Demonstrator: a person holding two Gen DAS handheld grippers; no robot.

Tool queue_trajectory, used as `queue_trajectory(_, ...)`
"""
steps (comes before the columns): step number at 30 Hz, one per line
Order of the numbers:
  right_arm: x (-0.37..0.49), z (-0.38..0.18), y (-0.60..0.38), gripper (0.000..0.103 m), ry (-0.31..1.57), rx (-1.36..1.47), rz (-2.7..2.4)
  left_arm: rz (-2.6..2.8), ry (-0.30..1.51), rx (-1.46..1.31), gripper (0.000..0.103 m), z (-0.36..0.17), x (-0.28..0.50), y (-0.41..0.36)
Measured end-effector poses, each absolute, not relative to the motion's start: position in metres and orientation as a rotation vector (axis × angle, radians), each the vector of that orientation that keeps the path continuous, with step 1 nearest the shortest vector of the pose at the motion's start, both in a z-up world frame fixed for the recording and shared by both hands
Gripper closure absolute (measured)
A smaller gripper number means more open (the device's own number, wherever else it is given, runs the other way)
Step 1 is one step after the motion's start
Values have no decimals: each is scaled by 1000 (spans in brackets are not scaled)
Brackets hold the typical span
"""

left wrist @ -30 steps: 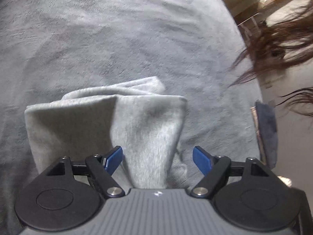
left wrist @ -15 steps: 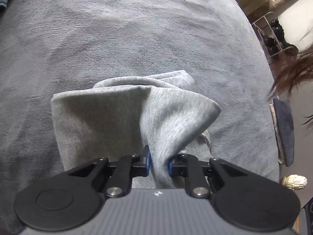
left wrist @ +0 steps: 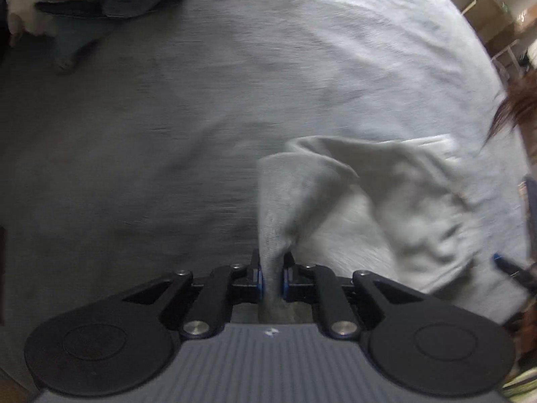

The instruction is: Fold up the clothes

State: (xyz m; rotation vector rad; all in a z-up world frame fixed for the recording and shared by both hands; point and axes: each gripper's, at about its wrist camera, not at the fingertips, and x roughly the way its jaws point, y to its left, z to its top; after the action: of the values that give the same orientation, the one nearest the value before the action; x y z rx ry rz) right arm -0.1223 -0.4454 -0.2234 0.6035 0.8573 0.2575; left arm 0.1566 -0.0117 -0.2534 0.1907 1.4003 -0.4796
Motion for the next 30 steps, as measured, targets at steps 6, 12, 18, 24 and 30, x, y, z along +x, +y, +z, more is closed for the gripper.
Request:
queue_trajectory(6,-116,-252,-418,82,976,595,290,-400,1462,633,90,-345,184,19)
queue_trajectory(12,-104,-254,-382,82,1069,487,386,-231,1416,687,61,-342,177,43)
queue_trajectory(18,-74,-250,-334,82,1082,407,532,-99,1337,618,60,-309,172,50)
queue_trajectory(24,-65,-247,-320,82,1091,344,483,-255,1139,387,45,-266,174,-15)
queue_trajectory(30,-62,-240,-394,77,1022,383,246,-606,1074,280,43,-288,190,-146)
